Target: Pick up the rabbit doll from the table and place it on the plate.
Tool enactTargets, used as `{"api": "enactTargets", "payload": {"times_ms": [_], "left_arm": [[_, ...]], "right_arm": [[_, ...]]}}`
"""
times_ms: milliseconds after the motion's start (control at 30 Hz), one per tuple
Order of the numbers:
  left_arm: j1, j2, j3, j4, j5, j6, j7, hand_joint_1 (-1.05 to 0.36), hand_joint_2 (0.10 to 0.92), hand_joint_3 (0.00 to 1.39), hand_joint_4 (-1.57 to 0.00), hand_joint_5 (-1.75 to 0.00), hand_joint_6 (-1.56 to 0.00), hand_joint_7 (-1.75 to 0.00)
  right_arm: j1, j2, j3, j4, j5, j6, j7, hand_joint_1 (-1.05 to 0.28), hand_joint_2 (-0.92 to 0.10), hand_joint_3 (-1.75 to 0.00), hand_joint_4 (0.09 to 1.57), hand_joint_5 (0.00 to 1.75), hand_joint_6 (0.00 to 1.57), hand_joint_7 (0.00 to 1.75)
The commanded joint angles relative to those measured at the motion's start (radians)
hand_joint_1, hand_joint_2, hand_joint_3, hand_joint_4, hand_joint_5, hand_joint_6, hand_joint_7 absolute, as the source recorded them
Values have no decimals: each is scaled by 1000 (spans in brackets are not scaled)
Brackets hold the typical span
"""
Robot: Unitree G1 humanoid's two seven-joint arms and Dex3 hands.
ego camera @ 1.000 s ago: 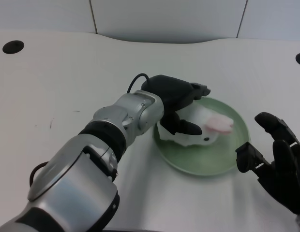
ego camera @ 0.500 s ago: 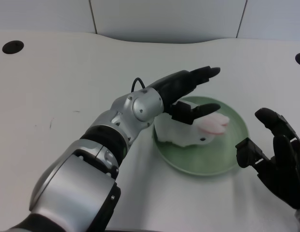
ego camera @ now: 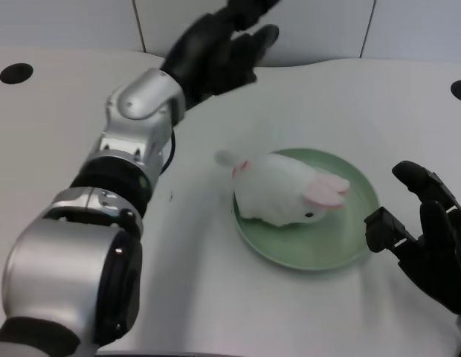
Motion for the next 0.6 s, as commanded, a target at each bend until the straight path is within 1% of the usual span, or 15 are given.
{"api": "enactTargets", "payload": {"times_ms": [33, 100, 133, 200, 233, 367, 400, 433, 467, 500, 533, 567, 600], "left_arm": [[42, 33, 90, -14, -113, 81, -138, -886, 921, 413, -218, -142, -115, -41], [69, 54, 127, -22, -157, 111, -174, -836, 921, 362, -235, -156, -134, -44], [92, 70, 150, -26, -183, 132, -192, -772, 921, 330, -243, -172, -160, -50], [145, 103, 203, -31, -241, 184, -229, -724, 921, 379, -207, -173, -144, -31], [168, 113, 223, -33, -263, 207, -231, -678, 921, 380, -208, -186, -153, -31], [233, 133, 287, -43, -336, 287, -241, -564, 921, 323, -272, -242, -178, -29], [260, 132, 307, -50, -359, 312, -227, -555, 921, 316, -277, -247, -181, -29], [279, 131, 320, -56, -374, 329, -217, -535, 921, 339, -340, -295, -248, -51], [313, 128, 334, -68, -392, 355, -212, -527, 921, 348, -360, -313, -271, -57], [346, 127, 341, -82, -404, 379, -210, -529, 921, 385, -363, -391, -322, -56], [367, 125, 342, -95, -409, 396, -210, -539, 921, 403, -311, -579, -384, -41], [398, 125, 340, -112, -413, 414, -215, -542, 921, 406, -283, -670, -411, -36], [427, 125, 336, -130, -414, 427, -218, -543, 921, 403, -261, -745, -434, -34]], "right_arm": [[-11, -14, -12, 12, 3, -4, -11, -621, -921, -241, 566, 1746, 540, 1370], [-15, -17, -13, 15, 6, 2, -13, -620, -921, -237, 568, 1746, 540, 1366], [-18, -20, -13, 19, 4, 0, -13, -622, -921, -237, 570, 1746, 544, 1364], [-23, -27, -13, 27, -2, -3, -15, -628, -921, -241, 572, 1746, 549, 1366], [-25, -29, -13, 30, -3, -2, -15, -636, -921, -240, 572, 1746, 552, 1372], [-28, -34, -12, 34, -1, 2, -16, -641, -921, -236, 572, 1746, 554, 1379], [-29, -36, -14, 37, 4, 11, -17, -641, -921, -235, 572, 1746, 554, 1379], [-30, -37, -15, 38, 8, 17, -18, -633, -921, -222, 576, 1746, 572, 1334], [-31, -38, -16, 41, 9, 20, -19, -629, -921, -217, 578, 1746, 579, 1317], [-32, -38, -16, 42, 7, 21, -21, -630, -921, -216, 580, 1746, 588, 1307], [-33, -38, -15, 42, 4, 20, -22, -634, -921, -214, 583, 1746, 599, 1303], [-33, -39, -15, 43, 1, 20, -23, -637, -921, -213, 584, 1746, 603, 1303], [-35, -40, -15, 48, 1, 20, -19, -640, -921, -212, 584, 1746, 606, 1304]]}}
